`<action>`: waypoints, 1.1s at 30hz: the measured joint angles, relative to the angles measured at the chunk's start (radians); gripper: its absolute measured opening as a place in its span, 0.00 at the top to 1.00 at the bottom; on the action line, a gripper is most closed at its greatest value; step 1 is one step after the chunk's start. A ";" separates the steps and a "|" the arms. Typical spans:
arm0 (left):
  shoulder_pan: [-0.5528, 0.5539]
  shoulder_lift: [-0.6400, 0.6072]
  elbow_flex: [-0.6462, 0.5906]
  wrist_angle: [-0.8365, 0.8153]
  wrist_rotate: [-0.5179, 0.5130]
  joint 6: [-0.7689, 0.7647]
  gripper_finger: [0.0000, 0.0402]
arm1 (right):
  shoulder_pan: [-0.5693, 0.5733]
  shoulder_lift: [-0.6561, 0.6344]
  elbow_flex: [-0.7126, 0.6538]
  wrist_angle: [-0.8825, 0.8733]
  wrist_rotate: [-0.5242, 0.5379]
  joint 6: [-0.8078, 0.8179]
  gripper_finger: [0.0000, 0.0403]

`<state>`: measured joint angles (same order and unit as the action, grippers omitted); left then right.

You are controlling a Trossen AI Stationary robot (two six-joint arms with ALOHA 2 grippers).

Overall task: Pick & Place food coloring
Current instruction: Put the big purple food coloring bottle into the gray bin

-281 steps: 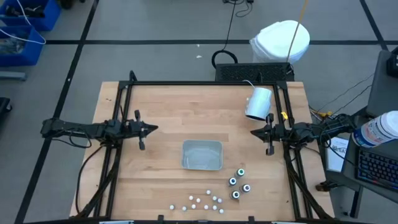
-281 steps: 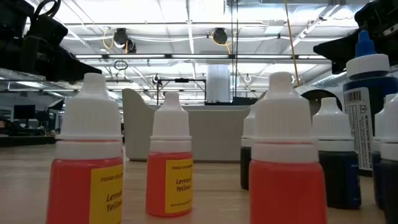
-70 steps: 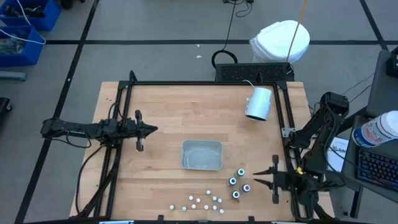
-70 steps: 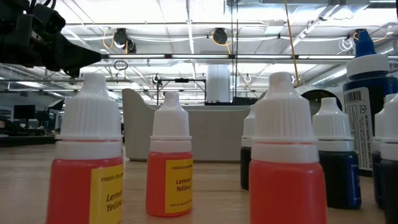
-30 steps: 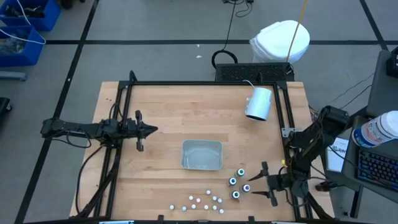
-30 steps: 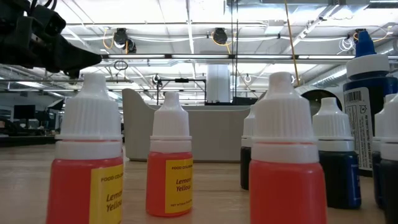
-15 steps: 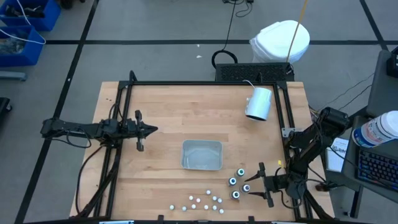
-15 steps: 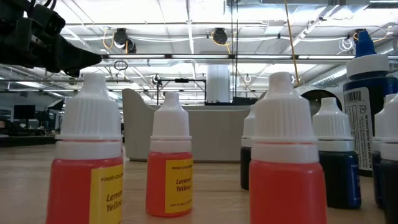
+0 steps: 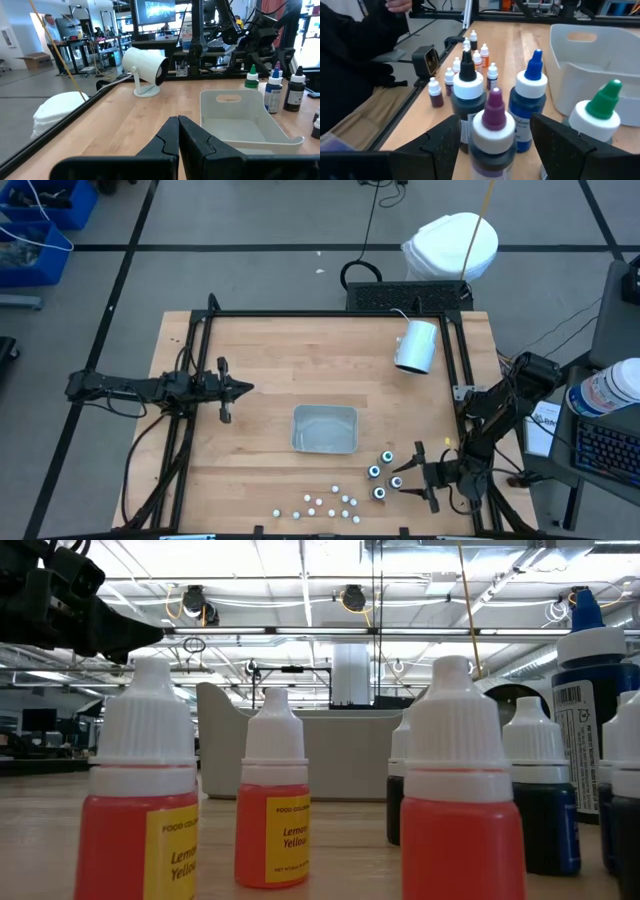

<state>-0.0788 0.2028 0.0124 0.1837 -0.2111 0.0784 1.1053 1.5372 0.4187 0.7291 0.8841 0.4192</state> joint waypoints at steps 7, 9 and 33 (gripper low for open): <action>0.000 0.000 0.000 0.000 0.000 0.000 0.98 | 0.000 0.000 0.000 -0.038 0.000 0.041 0.44; 0.000 0.000 0.000 0.000 0.000 -0.002 0.98 | 0.000 0.000 0.000 -0.038 0.001 0.041 0.44; 0.000 0.000 0.000 0.000 0.000 -0.003 0.98 | 0.000 0.000 0.000 -0.047 0.001 0.010 0.73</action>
<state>-0.0792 0.2028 0.0122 0.1839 -0.2111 0.0757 1.1053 1.5375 0.4187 0.6816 0.8852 0.4291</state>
